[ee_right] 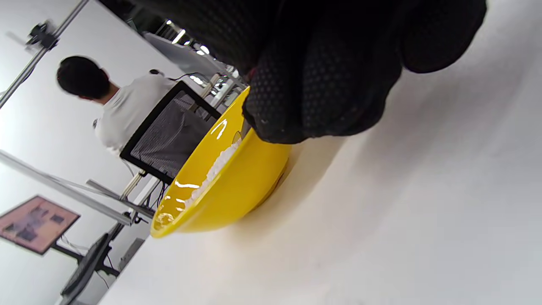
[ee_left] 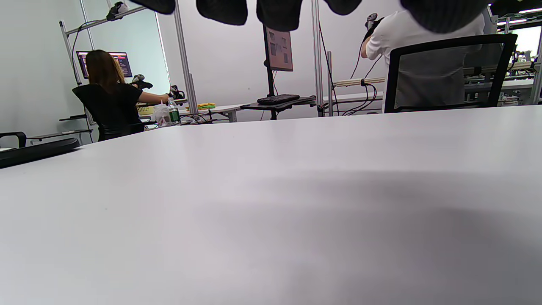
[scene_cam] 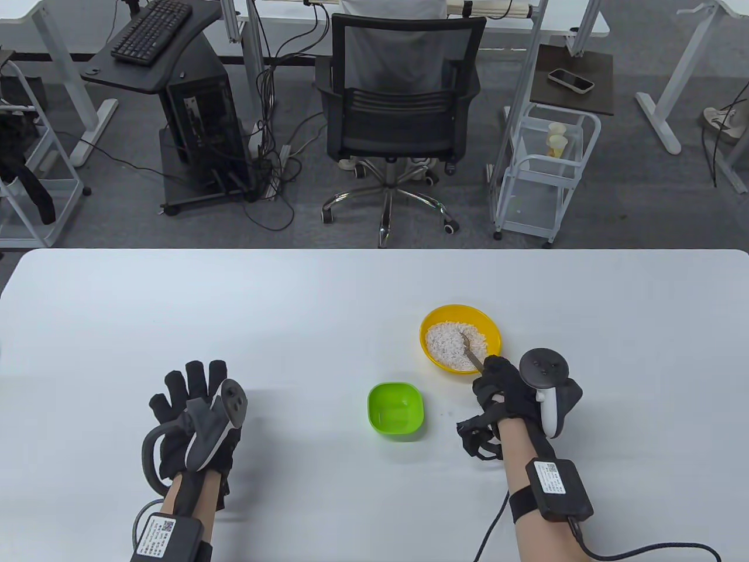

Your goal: Scoop rice into small dish

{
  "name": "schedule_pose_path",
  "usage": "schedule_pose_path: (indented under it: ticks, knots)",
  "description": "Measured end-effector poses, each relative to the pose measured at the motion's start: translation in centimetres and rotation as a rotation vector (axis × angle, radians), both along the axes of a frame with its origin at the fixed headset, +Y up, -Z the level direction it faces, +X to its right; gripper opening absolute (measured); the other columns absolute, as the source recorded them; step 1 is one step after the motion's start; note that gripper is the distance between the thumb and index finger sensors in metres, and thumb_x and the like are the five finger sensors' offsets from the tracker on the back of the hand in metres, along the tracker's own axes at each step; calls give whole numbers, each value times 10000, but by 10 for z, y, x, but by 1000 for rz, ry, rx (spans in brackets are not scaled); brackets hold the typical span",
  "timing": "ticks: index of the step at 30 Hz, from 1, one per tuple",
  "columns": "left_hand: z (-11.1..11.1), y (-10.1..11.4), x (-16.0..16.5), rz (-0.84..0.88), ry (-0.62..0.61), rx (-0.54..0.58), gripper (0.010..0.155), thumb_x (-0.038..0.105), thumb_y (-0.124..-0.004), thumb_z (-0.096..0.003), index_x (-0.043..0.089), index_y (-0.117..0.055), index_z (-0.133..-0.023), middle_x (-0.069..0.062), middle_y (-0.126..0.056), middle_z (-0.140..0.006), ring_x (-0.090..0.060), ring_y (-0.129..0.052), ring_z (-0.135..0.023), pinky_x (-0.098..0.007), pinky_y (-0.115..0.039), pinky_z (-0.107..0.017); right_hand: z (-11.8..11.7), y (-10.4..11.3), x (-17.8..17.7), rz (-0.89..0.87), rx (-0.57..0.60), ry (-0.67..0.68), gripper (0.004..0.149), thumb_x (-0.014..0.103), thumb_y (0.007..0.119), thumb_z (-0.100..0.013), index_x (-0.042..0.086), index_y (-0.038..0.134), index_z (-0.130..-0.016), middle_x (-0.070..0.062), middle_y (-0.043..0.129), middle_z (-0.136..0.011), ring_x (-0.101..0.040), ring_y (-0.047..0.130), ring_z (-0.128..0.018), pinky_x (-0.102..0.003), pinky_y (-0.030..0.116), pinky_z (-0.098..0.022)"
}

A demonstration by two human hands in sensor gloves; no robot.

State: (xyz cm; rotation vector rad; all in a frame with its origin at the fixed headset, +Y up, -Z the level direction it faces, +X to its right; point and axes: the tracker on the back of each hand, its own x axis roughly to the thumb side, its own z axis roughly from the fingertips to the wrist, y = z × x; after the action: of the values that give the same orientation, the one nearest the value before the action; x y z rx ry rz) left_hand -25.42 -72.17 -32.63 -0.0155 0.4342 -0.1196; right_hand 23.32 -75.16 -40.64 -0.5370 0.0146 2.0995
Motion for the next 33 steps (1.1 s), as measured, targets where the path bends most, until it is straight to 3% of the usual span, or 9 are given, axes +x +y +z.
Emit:
schedule_pose_path:
  ticks: [11,17,25,27,33]
  knots:
    - [0,1,-1,4,6,7,715,641,-623,-460,460,-348,-1095,102,-411,-1262,-264,-421,-1191,-586,-426,-854,7,2,31,-193,-7,-78,450,136,683,-551,-28,729,-967,-173,994,-613,-417,959,-461,-720,615,-576]
    - [-1,0,-3,2,6,11,716,641,-623,-460,461,-348,-1095,99,-414,-1263,-263,-423,-1191,-585,-426,-855,11,13,31,-260,35,-50,441,135,684,-549,-21,743,-957,-171,993,-605,-417,953,-459,-720,610,-579]
    - [0,-1,-3,-2,10,-2,716,641,-623,-460,460,-348,-1096,100,-413,-1263,-263,-422,-1192,-586,-425,-854,15,37,16,-361,-10,218,438,126,690,-557,-29,751,-962,-184,992,-610,-430,947,-463,-727,597,-584]
    - [0,-1,-3,-9,10,-6,716,642,-622,-460,459,-348,-1096,99,-414,-1263,-263,-422,-1192,-586,-427,-854,14,38,13,-353,-65,335,438,126,687,-565,-27,742,-972,-184,988,-622,-431,943,-475,-731,588,-590]
    - [-1,-2,-3,-12,14,-12,716,642,-622,-460,459,-348,-1096,99,-415,-1263,-267,-427,-1190,-586,-428,-853,11,33,2,-297,-148,505,437,120,693,-568,-28,753,-974,-197,989,-626,-447,935,-485,-742,574,-597]
